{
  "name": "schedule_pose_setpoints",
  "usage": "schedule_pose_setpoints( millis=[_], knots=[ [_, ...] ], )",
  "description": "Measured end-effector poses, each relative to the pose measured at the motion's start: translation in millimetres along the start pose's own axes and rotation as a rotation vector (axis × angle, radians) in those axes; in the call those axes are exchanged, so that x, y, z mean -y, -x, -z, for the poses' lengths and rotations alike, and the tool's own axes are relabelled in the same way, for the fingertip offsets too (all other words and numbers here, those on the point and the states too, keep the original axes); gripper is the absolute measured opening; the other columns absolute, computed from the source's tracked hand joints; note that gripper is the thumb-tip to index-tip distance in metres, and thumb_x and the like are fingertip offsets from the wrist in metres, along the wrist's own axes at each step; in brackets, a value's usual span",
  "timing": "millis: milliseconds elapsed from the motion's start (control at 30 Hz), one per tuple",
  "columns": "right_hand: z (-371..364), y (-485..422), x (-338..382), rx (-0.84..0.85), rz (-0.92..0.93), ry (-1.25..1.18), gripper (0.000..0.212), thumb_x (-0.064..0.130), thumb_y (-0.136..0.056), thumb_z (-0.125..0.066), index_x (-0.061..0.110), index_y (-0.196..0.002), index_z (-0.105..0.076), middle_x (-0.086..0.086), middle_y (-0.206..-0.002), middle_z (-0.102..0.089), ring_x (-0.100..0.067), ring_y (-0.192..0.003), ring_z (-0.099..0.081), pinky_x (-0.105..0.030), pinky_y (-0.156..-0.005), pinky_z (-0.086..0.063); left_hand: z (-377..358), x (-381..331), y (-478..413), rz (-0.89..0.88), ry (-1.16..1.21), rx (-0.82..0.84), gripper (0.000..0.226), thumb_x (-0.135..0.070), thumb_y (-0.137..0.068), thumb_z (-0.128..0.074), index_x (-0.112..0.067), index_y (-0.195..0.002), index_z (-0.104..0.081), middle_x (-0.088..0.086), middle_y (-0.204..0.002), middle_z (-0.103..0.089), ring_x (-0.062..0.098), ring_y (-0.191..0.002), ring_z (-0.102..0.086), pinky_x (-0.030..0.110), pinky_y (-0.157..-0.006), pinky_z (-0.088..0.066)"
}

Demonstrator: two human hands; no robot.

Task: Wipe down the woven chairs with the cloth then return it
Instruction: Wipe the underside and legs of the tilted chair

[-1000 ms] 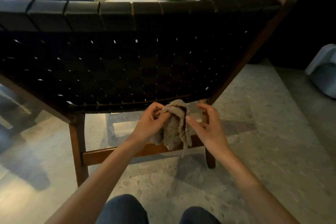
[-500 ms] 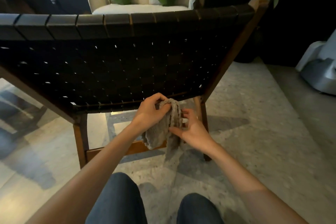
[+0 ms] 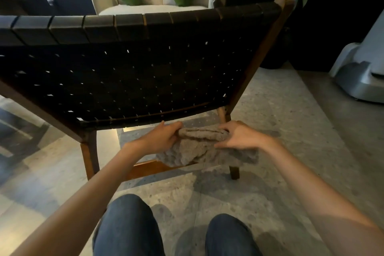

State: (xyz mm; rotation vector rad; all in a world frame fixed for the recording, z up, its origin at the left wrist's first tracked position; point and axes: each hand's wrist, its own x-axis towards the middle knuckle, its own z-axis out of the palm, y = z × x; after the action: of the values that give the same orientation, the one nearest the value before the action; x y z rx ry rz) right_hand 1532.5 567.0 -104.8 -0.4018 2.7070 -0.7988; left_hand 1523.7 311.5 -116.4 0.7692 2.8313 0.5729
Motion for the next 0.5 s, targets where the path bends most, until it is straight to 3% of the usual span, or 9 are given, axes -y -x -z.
schedule_pose_setpoints(
  millis=[67, 133, 200, 267, 333, 400, 500],
  knots=[
    [3, -2, -7, -0.075, 0.012, -0.157, 0.034, 0.037, -0.081, -0.072, 0.028, -0.112, -0.063, 0.008, -0.111, -0.064, -0.009, -0.101, -0.06, -0.015, -0.075, -0.048, 4, 6, 2, 0.022, 0.0, 0.059, 0.016, -0.016, -0.097, -0.043, -0.025, -0.11, -0.047, 0.0, -0.109, -0.056, 0.017, -0.099, -0.05, 0.034, -0.097, -0.036],
    [4, -5, -6, -0.113, -0.001, -0.3, 0.033, 0.036, -0.08, -0.073, 0.024, -0.11, -0.066, 0.006, -0.11, -0.064, -0.013, -0.106, -0.06, -0.025, -0.087, -0.051, 4, 9, 1, 0.042, 0.168, 0.073, 0.019, -0.023, -0.091, -0.059, -0.026, -0.107, -0.049, -0.002, -0.106, -0.057, 0.016, -0.095, -0.052, 0.032, -0.083, -0.047],
    [1, -10, 1, -0.149, 0.046, -0.326, 0.027, 0.031, -0.082, -0.072, 0.026, -0.108, -0.068, 0.007, -0.107, -0.065, -0.01, -0.102, -0.06, -0.03, -0.091, -0.051, -1, 2, 1, 0.078, 0.332, 0.057, 0.035, -0.044, -0.078, -0.072, -0.031, -0.103, -0.05, -0.01, -0.102, -0.057, 0.011, -0.09, -0.056, 0.029, -0.08, -0.05],
    [-1, -13, 13, -0.195, 0.136, -0.324, 0.014, 0.025, -0.082, -0.071, 0.034, -0.092, -0.068, 0.012, -0.094, -0.067, -0.004, -0.091, -0.061, -0.024, -0.082, -0.051, -13, -8, -4, 0.081, 0.388, 0.004, 0.05, -0.053, -0.072, -0.073, -0.029, -0.11, -0.05, -0.013, -0.103, -0.058, 0.005, -0.093, -0.057, 0.019, -0.079, -0.049],
    [3, -13, 21, -0.258, 0.193, -0.243, 0.02, 0.021, -0.08, -0.072, 0.038, -0.088, -0.065, 0.014, -0.089, -0.067, 0.001, -0.084, -0.061, -0.023, -0.077, -0.051, -25, -13, -12, 0.06, 0.402, -0.048, 0.039, -0.041, -0.083, -0.068, -0.024, -0.115, -0.054, -0.011, -0.105, -0.06, 0.006, -0.093, -0.058, 0.008, -0.071, -0.045],
    [5, -10, 23, -0.377, 0.201, -0.067, 0.028, 0.018, -0.079, -0.073, 0.041, -0.092, -0.062, 0.017, -0.094, -0.064, 0.0, -0.08, -0.062, -0.028, -0.072, -0.055, -26, -12, -15, 0.161, 0.5, -0.029, 0.015, -0.03, -0.091, -0.059, -0.024, -0.105, -0.062, -0.009, -0.096, -0.063, 0.006, -0.083, -0.06, 0.008, -0.061, -0.046],
    [-7, 1, 27, -0.556, 0.193, 0.066, 0.038, 0.016, -0.075, -0.076, 0.041, -0.097, -0.057, 0.021, -0.101, -0.056, -0.003, -0.085, -0.06, -0.027, -0.069, -0.056, -21, -7, -12, 0.399, 1.007, 0.022, 0.011, -0.018, -0.096, -0.053, -0.024, -0.092, -0.061, -0.005, -0.077, -0.068, 0.003, -0.064, -0.066, 0.017, -0.051, -0.052]
  ],
)
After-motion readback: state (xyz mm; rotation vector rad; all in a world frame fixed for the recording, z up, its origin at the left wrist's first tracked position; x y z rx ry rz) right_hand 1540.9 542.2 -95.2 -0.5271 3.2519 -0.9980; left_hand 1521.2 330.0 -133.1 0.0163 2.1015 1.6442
